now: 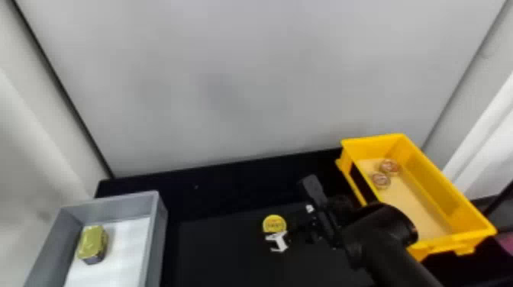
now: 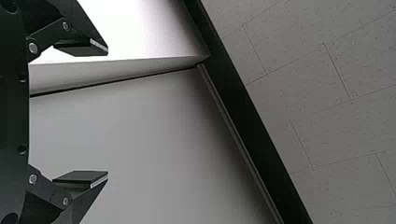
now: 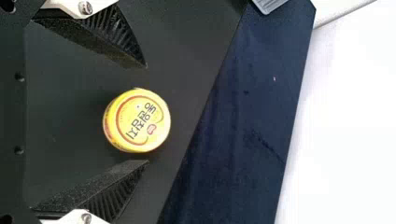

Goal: Pick up the round yellow can and place it in the yellow rectangular box

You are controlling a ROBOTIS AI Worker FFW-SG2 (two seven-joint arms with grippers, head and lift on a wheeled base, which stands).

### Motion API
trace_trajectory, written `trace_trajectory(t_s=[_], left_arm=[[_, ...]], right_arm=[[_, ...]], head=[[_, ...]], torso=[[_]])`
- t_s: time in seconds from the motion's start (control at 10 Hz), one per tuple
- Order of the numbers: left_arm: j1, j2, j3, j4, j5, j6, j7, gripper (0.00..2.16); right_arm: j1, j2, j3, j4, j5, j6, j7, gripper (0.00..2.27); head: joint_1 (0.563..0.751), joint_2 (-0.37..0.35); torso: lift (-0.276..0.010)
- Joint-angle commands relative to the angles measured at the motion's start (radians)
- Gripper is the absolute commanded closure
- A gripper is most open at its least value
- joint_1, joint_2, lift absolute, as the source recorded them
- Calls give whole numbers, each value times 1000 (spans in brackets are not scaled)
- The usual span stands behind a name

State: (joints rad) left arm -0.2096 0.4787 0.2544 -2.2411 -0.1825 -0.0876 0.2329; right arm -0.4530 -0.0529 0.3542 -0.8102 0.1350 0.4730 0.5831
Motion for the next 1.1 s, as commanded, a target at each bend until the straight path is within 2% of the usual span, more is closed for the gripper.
trace_trajectory(t_s=[0.0,0.2,0.5,0.6,0.8,1.0], left_arm=[[1,0,-1,-2,0,-1,-4,314],[4,0,-1,-2,0,-3,-6,314],[15,-1,0,-5,0,-6,-6,314],[24,-6,3,-6,0,-6,-6,314],[36,-11,-1,-6,0,-4,-6,314],[24,-6,-29,-6,0,31,-9,314]], right_arm=[[-3,-2,-6,13,9,-6,-1,32],[-1,-1,-6,16,9,-11,-12,91],[3,-4,-26,29,9,-36,15,687],[14,-13,-38,6,9,-19,54,697],[88,-53,-50,-184,18,118,66,697],[151,-84,-93,-383,29,247,86,697]], head=[[740,18],[740,18],[740,18],[740,18],[740,18],[740,18]], torso=[[0],[0],[0],[0],[0],[0]])
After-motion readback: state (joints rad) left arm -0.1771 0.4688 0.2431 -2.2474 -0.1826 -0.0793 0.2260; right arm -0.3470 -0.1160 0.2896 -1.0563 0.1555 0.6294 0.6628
